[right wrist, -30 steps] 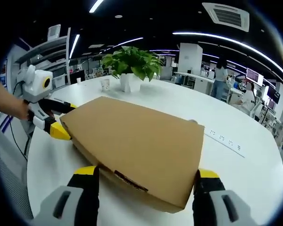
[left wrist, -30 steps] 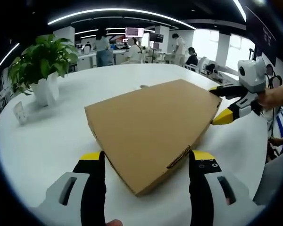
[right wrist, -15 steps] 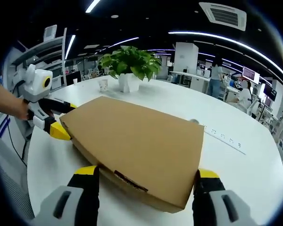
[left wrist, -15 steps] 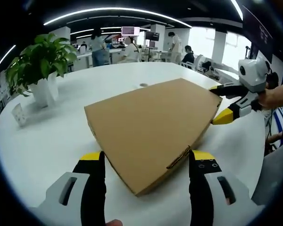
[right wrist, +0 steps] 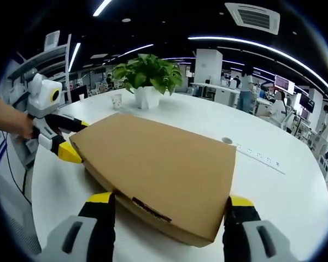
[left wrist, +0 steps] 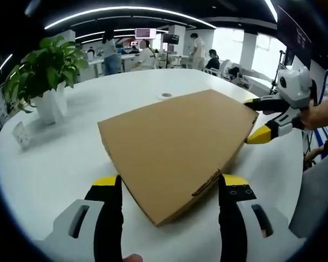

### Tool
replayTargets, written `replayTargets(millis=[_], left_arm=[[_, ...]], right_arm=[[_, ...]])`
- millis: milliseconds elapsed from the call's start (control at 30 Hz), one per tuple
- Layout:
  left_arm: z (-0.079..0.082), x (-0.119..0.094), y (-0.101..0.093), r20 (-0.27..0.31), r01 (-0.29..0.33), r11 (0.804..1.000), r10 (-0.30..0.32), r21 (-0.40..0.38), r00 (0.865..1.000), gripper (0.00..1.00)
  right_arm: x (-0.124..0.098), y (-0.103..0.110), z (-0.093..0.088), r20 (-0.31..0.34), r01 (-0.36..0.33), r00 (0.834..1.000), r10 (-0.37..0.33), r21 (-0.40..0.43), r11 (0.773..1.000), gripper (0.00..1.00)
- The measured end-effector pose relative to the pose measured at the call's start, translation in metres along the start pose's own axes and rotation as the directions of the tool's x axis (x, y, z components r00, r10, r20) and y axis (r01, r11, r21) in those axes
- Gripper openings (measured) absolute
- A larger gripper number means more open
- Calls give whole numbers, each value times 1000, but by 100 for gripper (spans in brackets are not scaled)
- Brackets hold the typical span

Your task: Operate the shoe box by opening the lid, removing the specified soft item, and placing it in the target area until the item is outside and the box remains undamaged.

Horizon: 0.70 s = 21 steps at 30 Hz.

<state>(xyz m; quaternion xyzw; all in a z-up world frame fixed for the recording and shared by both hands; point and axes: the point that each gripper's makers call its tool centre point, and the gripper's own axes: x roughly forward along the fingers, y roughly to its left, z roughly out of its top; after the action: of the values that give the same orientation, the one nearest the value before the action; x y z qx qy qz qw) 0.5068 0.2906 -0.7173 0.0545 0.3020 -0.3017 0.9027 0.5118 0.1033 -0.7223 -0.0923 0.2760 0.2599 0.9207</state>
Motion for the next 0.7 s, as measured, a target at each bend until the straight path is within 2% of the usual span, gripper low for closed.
replayTargets(millis=[700], left_arm=[[-11, -15, 22, -48, 47, 998, -45, 44, 998, 71]], right_arm=[[2, 34, 1, -8, 53, 999, -53, 40, 998, 79]])
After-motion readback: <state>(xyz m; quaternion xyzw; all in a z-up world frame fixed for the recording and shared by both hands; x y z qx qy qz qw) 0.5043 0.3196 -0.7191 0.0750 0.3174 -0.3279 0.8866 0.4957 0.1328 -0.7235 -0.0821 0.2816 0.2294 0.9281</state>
